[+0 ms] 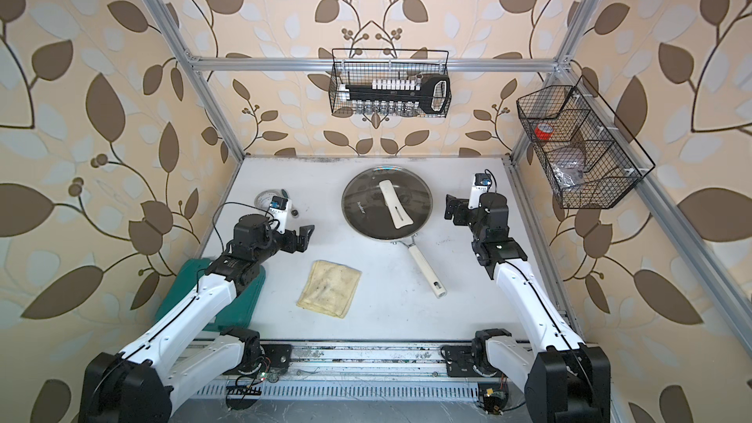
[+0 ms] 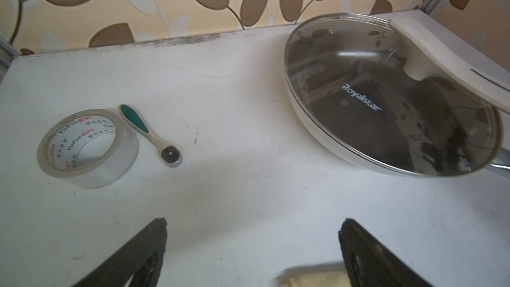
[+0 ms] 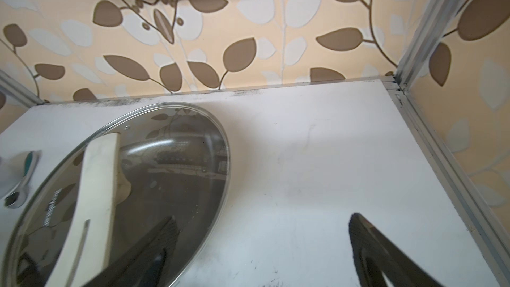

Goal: Wipe the pot lid with a cloth
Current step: Pick up the pot lid from the cooking pot.

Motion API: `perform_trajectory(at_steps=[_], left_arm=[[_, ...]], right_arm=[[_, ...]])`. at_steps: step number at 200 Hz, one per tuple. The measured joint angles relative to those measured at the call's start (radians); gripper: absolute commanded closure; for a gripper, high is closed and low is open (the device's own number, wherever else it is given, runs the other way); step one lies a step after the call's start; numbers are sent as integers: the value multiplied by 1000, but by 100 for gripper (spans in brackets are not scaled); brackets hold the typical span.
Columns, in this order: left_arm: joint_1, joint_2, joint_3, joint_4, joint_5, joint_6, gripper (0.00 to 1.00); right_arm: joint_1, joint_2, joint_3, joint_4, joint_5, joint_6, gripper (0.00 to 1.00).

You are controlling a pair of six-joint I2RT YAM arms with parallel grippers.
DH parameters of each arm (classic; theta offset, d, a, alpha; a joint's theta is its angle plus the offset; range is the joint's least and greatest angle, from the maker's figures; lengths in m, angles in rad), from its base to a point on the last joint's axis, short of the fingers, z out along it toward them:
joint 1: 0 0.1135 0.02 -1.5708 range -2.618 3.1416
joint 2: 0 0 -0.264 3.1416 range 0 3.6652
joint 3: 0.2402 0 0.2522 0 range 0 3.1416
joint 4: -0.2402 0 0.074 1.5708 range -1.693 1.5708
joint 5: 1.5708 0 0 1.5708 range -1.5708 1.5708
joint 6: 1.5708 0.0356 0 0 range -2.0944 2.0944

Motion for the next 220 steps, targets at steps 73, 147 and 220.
perform_trajectory(at_steps=[73,147,220], left_arm=[[-204,-21,-1,-156,19,62,1],[-215,-28,-30,-153,51,69,1],[-215,-43,-34,-159,58,69,1]], right_arm=[[338,292,404,-317,45,-8,4],[399,694,770,-525,48,34,12],[380,853,868,-562,14,34,30]])
